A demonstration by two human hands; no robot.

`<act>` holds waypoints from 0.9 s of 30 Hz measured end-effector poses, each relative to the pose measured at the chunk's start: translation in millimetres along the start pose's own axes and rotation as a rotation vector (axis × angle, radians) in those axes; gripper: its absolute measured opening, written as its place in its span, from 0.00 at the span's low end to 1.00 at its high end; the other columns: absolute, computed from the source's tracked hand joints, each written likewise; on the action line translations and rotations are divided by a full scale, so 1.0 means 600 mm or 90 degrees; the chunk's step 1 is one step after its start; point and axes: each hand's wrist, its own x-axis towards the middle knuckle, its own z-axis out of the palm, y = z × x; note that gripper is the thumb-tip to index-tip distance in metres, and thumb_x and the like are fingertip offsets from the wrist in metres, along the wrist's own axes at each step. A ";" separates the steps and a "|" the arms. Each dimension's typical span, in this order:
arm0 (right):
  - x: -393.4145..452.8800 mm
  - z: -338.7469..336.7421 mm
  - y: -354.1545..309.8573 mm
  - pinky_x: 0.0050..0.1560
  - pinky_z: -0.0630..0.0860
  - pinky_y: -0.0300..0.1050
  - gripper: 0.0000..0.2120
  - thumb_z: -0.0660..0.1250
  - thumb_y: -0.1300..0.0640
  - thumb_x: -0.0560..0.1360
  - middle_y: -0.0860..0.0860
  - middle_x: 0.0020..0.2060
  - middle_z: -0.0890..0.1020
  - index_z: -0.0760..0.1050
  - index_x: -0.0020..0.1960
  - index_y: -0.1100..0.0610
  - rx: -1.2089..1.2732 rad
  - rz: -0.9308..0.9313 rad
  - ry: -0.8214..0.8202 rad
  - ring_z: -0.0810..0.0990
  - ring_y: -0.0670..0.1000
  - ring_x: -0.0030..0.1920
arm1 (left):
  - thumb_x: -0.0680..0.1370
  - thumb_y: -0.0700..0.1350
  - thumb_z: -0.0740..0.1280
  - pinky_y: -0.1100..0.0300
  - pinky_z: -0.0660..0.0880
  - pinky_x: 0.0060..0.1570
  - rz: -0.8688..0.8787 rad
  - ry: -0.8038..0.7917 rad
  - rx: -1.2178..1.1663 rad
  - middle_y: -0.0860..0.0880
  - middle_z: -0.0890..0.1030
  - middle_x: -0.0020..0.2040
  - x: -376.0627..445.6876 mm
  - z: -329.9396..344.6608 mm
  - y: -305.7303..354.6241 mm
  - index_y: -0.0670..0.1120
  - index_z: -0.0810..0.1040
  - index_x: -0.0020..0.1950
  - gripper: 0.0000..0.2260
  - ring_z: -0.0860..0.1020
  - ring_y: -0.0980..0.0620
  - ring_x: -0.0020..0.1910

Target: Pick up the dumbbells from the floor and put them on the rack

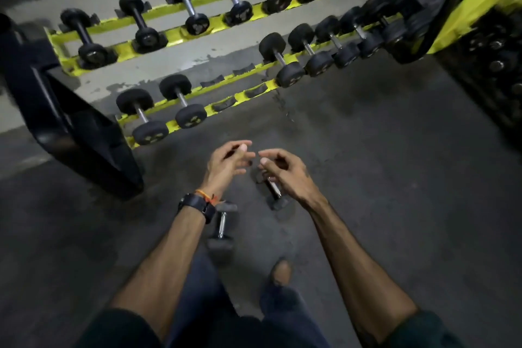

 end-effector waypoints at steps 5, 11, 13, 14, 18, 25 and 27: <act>0.034 -0.103 0.023 0.44 0.83 0.38 0.09 0.69 0.59 0.84 0.52 0.46 0.88 0.82 0.63 0.58 0.014 0.032 -0.023 0.86 0.45 0.42 | 0.86 0.49 0.65 0.56 0.82 0.51 -0.030 0.052 -0.021 0.47 0.90 0.52 -0.025 0.071 -0.024 0.51 0.84 0.62 0.09 0.88 0.49 0.51; 0.109 -0.143 0.097 0.49 0.82 0.49 0.07 0.69 0.58 0.84 0.51 0.44 0.89 0.83 0.60 0.54 -0.061 0.109 -0.082 0.87 0.45 0.42 | 0.87 0.47 0.64 0.62 0.81 0.45 -0.079 0.135 -0.067 0.46 0.89 0.51 0.036 0.113 -0.065 0.50 0.83 0.61 0.09 0.86 0.50 0.47; 0.135 -0.150 0.113 0.44 0.80 0.45 0.07 0.69 0.59 0.84 0.52 0.45 0.88 0.83 0.61 0.55 -0.085 0.131 -0.100 0.85 0.42 0.39 | 0.86 0.45 0.64 0.62 0.80 0.44 -0.085 0.138 -0.097 0.49 0.89 0.48 0.072 0.124 -0.077 0.51 0.83 0.60 0.08 0.86 0.52 0.45; 0.152 -0.153 0.118 0.43 0.80 0.43 0.07 0.69 0.58 0.84 0.53 0.45 0.88 0.83 0.60 0.55 -0.098 0.135 -0.111 0.85 0.42 0.39 | 0.86 0.45 0.65 0.61 0.80 0.44 -0.084 0.144 -0.110 0.50 0.89 0.47 0.096 0.128 -0.082 0.52 0.83 0.58 0.08 0.86 0.53 0.44; 0.238 -0.158 0.159 0.42 0.80 0.41 0.06 0.70 0.58 0.83 0.54 0.46 0.88 0.83 0.58 0.52 -0.142 0.179 -0.141 0.85 0.44 0.40 | 0.86 0.45 0.66 0.59 0.80 0.47 -0.100 0.166 -0.138 0.49 0.89 0.47 0.191 0.141 -0.111 0.54 0.84 0.57 0.07 0.86 0.52 0.46; 0.447 -0.130 0.320 0.36 0.79 0.33 0.09 0.69 0.60 0.83 0.54 0.43 0.85 0.83 0.61 0.60 -0.207 0.268 -0.192 0.82 0.49 0.40 | 0.85 0.45 0.67 0.60 0.81 0.49 -0.128 0.226 -0.178 0.46 0.89 0.50 0.360 0.159 -0.238 0.48 0.84 0.61 0.08 0.86 0.51 0.48; 0.517 -0.116 0.420 0.37 0.77 0.32 0.10 0.69 0.59 0.83 0.53 0.44 0.85 0.82 0.63 0.60 -0.225 0.311 -0.215 0.82 0.48 0.41 | 0.85 0.46 0.67 0.60 0.81 0.49 -0.132 0.245 -0.184 0.46 0.89 0.50 0.420 0.165 -0.314 0.48 0.84 0.62 0.08 0.87 0.52 0.49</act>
